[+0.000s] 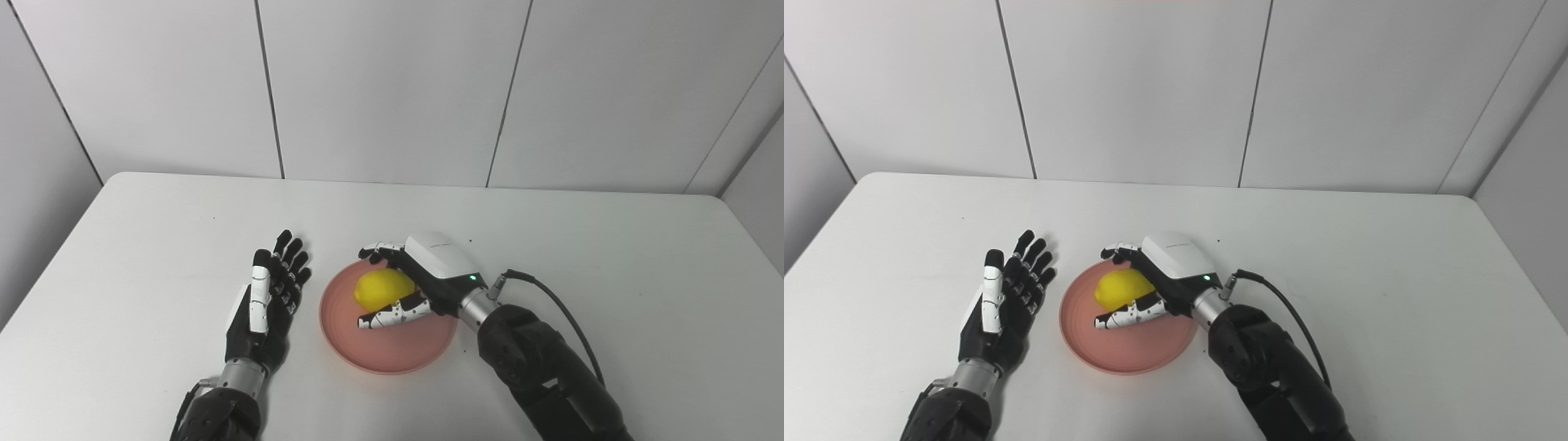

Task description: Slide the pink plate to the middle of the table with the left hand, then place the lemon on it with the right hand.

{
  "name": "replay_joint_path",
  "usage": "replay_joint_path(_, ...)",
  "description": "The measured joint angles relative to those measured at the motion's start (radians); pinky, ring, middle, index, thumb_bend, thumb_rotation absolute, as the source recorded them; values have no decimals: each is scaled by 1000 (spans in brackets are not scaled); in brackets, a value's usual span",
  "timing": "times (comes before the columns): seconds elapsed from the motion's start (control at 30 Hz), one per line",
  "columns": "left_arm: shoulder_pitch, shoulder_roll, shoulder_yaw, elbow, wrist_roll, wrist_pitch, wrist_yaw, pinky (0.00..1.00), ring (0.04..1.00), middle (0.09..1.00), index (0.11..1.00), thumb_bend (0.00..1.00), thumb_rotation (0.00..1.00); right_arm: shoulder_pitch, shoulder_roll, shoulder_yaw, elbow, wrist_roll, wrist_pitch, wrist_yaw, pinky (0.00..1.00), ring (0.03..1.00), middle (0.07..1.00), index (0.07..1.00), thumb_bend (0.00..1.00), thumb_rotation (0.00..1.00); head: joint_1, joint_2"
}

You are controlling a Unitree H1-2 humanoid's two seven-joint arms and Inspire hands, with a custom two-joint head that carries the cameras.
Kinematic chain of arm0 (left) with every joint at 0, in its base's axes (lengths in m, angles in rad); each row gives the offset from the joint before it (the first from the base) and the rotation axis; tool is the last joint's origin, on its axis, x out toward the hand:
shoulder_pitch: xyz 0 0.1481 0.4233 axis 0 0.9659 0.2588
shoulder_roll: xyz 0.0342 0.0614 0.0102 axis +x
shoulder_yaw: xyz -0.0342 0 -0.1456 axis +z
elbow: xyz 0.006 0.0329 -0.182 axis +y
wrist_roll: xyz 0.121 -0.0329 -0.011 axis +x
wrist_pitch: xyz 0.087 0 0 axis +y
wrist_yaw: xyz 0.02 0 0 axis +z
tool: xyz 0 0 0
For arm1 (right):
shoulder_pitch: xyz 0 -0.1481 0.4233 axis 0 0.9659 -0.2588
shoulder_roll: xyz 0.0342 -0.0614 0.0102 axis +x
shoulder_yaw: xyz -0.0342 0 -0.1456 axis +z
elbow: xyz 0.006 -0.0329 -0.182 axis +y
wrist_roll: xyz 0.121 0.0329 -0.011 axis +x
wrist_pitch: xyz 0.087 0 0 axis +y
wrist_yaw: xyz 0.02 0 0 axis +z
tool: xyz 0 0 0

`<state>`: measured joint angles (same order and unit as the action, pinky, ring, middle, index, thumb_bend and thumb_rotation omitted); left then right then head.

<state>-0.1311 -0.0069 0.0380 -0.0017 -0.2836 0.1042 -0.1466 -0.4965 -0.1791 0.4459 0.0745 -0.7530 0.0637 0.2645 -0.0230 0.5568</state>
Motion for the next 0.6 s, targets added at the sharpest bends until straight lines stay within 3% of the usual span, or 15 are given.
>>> replay_joint_path(0.2,0,0,0,0,1,0,0,1000,989,998,1000,744,996,5,7,-31,-67,56,0,11,694,760,804,825,1000,597,2,-5)
replay_joint_path(0.6,-1,0,3,5,4,-5,-1,1000,986,994,998,740,984,48,13,-124,-151,165,0,-23,706,764,801,832,1000,675,-2,-14)
